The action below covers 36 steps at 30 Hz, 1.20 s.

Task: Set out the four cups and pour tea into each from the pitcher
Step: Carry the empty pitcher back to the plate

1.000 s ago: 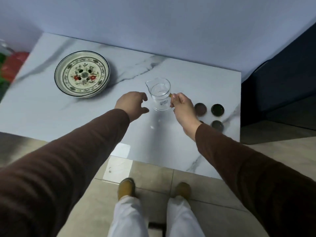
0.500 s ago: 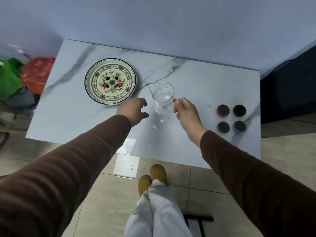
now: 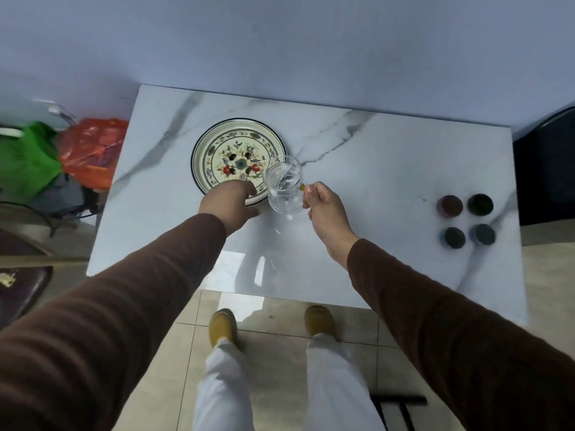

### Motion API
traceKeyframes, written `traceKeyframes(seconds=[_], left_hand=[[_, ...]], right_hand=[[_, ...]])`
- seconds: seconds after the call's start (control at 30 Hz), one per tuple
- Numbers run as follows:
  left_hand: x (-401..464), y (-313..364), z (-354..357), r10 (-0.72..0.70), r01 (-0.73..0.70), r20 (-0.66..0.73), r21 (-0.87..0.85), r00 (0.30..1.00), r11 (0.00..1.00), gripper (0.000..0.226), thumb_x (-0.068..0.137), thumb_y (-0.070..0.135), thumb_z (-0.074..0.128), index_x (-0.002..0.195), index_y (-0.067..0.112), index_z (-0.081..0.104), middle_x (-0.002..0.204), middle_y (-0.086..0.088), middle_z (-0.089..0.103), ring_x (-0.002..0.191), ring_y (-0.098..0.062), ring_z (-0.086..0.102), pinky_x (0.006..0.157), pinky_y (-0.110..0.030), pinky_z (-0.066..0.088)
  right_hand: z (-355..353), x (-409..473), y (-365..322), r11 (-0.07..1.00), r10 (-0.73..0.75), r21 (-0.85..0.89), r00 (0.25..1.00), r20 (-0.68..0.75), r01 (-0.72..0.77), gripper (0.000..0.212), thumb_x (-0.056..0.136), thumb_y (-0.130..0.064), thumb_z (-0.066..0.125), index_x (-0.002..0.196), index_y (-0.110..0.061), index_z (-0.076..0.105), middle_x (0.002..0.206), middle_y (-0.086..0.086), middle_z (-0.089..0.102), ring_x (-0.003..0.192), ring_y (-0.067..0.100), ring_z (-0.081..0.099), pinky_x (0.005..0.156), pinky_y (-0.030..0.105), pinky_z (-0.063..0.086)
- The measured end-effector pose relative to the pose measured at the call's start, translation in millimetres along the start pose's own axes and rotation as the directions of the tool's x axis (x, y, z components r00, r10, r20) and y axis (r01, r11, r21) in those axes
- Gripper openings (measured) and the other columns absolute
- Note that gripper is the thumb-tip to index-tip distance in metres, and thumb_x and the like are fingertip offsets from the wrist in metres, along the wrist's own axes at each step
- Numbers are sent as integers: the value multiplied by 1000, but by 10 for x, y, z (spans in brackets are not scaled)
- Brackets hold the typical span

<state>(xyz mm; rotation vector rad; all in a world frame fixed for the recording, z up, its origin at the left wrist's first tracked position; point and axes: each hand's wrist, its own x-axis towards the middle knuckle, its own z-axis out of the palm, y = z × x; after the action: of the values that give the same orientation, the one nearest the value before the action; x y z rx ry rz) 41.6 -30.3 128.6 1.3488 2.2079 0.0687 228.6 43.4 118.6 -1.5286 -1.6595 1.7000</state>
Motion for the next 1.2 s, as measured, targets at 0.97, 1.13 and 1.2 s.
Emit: traceKeyframes(seconds=[0.97, 1.13, 1.2], left_hand=[[1285, -1315, -35, 173, -175, 67, 26, 983, 984, 30, 83, 28, 68, 113, 25, 67, 114, -3, 68, 110, -27, 60, 89, -37, 50], [1397, -1409, 11, 192, -196, 86, 37, 978, 980, 32, 83, 32, 69, 114, 24, 67, 113, -3, 69, 108, -27, 61, 88, -39, 51], [1424, -1429, 11, 194, -198, 89, 38, 977, 979, 32, 83, 32, 69, 114, 25, 67, 113, -3, 69, 108, -27, 61, 88, -39, 52]], right_hand=[[1276, 1382, 82, 996, 83, 31, 997, 4, -83, 32, 106, -26, 39, 86, -5, 53, 92, 6, 60, 69, 12, 44, 71, 30, 38], [1345, 1492, 119, 997, 74, 35, 997, 32, -75, 29, 107, -27, 37, 87, -9, 51, 91, 11, 53, 75, 20, 39, 71, 33, 36], [1362, 1510, 127, 995, 70, 62, 997, 45, -72, 28, 107, -25, 37, 86, -12, 50, 90, 11, 52, 75, 21, 37, 69, 32, 35]])
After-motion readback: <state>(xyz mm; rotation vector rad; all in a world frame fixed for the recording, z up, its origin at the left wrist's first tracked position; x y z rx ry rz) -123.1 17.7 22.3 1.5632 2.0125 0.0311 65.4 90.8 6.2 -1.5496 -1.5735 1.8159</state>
